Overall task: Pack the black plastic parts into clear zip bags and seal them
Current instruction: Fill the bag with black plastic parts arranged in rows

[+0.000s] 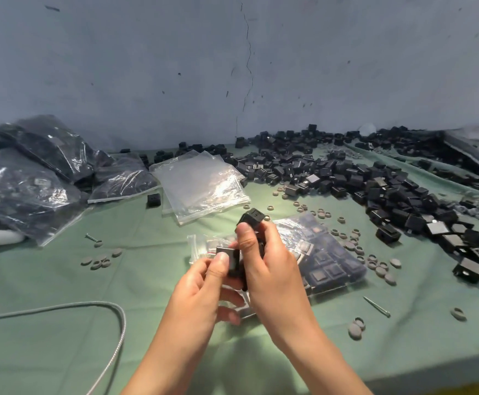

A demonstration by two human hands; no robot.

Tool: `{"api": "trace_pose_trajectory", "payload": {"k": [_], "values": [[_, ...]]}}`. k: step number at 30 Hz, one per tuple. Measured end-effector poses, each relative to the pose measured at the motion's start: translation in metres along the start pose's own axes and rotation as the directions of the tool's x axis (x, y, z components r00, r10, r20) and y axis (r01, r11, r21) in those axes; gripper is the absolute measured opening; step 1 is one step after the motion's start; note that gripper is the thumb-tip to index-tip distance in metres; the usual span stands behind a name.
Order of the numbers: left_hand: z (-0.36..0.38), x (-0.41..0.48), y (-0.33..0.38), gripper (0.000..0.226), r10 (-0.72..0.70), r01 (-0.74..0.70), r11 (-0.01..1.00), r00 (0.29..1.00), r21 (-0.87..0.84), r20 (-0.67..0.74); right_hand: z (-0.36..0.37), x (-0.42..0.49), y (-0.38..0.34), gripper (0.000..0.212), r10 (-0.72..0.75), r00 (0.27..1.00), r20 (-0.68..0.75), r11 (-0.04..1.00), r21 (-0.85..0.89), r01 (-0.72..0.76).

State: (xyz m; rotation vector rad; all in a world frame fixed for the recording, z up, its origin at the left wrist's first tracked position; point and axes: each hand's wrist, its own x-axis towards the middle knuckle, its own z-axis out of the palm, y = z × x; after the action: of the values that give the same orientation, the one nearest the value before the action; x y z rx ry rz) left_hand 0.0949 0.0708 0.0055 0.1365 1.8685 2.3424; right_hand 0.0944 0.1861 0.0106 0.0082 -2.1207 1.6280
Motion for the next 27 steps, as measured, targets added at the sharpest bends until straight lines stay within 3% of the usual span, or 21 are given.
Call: {"api": "trace_pose_trajectory", "payload": {"k": [2, 5, 8, 10, 13, 16, 20, 24, 27], "values": [[-0.011, 0.005, -0.002, 0.034, -0.005, 0.006, 1.000, 0.996, 0.015, -0.089, -0.006, 0.008, 0.000, 0.042, 0.161, 0.987, -0.008, 0.973, 0.169, -0.157], [-0.040, 0.016, -0.006, 0.023, 0.007, 0.021, 0.996, 0.955, 0.091, -0.295, -0.029, 0.024, 0.001, 0.041, 0.433, 0.901, 0.035, 0.786, 0.475, -0.396], [-0.066, 0.026, -0.016, 0.016, -0.035, 0.106, 0.984, 0.905, 0.145, -0.424, -0.049, 0.028, 0.007, 0.040, 0.560, 0.829, -0.011, 0.699, 0.544, -0.465], [-0.070, 0.030, -0.022, 0.006, -0.076, 0.149, 0.977, 0.908, 0.150, -0.412, -0.057, 0.028, 0.013, 0.038, 0.615, 0.786, -0.060, 0.677, 0.551, -0.488], [-0.065, 0.030, -0.026, 0.025, -0.094, 0.165, 0.970, 0.932, 0.178, -0.351, -0.060, 0.029, 0.015, 0.035, 0.649, 0.756, -0.087, 0.668, 0.541, -0.511], [-0.057, 0.028, -0.025, 0.042, -0.076, 0.138, 0.968, 0.957, 0.210, -0.279, -0.060, 0.031, 0.016, 0.036, 0.640, 0.761, -0.101, 0.684, 0.525, -0.506], [-0.047, 0.031, -0.025, 0.046, -0.099, 0.131, 0.979, 0.975, 0.158, -0.197, -0.059, 0.032, 0.020, 0.039, 0.608, 0.778, -0.157, 0.730, 0.497, -0.470], [-0.042, 0.035, -0.021, 0.058, -0.124, 0.128, 0.991, 0.987, 0.032, -0.098, -0.060, 0.034, 0.022, 0.038, 0.618, 0.773, -0.141, 0.713, 0.515, -0.476], [-0.036, 0.032, -0.019, 0.067, -0.134, 0.136, 0.990, 0.990, 0.042, -0.044, -0.060, 0.035, 0.025, 0.037, 0.628, 0.767, -0.130, 0.696, 0.535, -0.479]]}}
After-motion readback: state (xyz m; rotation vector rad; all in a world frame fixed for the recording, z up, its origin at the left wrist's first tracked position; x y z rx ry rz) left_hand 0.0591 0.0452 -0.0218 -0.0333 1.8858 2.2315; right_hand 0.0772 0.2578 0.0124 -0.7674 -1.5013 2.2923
